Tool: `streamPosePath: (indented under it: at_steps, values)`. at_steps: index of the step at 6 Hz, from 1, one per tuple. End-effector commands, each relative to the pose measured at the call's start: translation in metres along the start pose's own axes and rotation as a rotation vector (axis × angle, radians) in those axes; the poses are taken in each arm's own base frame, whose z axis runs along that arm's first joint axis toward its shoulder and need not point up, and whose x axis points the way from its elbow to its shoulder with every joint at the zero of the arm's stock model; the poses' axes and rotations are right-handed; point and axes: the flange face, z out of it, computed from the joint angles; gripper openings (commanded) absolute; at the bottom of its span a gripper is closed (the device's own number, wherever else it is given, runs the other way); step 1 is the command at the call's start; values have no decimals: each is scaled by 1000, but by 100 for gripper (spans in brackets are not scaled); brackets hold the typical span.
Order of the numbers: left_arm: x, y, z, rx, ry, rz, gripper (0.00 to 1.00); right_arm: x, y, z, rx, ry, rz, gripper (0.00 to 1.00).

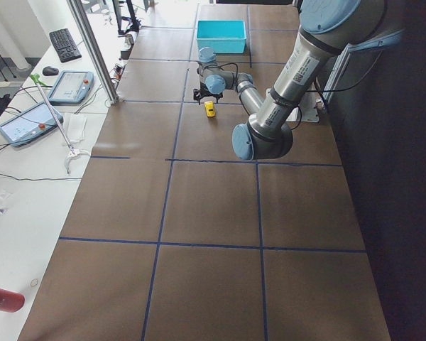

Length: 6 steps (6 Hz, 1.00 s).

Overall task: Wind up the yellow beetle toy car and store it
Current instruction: 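Lower the left gripper onto the car roof and press down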

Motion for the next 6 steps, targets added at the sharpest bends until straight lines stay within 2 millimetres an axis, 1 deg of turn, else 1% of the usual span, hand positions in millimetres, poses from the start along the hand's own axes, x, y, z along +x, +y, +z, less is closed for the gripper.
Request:
streamPosePath:
  at_steps: [1, 3, 6]
  values:
    - [2, -5, 7, 1, 4, 6, 98, 1, 1, 2, -3, 1, 3, 100]
    - [-3, -10, 15, -5, 4, 2, 98, 2, 2, 2, -5, 4, 4, 100]
    - [4, -13, 22, -13, 13, 5, 91, 1, 1, 2, -4, 2, 3, 100]
